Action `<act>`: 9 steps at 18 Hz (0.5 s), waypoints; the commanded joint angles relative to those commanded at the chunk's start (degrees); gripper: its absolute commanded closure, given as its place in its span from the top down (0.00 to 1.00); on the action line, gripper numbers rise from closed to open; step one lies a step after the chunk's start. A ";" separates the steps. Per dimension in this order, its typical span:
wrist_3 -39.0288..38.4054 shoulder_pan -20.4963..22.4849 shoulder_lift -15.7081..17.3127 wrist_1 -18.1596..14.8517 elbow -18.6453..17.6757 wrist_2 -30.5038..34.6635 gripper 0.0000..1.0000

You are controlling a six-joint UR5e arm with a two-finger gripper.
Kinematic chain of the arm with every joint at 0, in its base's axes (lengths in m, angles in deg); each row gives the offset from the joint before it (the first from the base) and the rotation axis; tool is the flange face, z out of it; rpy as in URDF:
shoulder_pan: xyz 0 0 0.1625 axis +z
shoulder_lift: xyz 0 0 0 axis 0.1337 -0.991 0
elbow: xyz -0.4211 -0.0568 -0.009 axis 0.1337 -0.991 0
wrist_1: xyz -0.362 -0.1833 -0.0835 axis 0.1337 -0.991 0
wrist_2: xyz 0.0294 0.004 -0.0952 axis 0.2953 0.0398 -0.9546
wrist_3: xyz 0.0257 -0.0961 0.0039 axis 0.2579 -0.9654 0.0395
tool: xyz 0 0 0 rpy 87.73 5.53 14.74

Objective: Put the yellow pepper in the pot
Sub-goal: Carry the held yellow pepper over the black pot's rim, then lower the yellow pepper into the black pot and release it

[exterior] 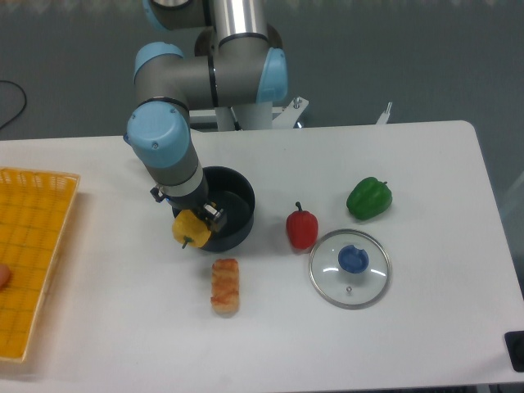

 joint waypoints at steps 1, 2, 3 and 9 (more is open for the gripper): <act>0.09 -0.44 -0.09 -0.09 -0.35 0.45 0.59; 0.18 -0.44 -0.09 0.00 -0.88 0.45 0.59; 0.27 -0.44 -0.09 0.00 -1.06 0.63 0.59; 4.22 -0.71 0.70 0.00 -3.08 2.56 0.59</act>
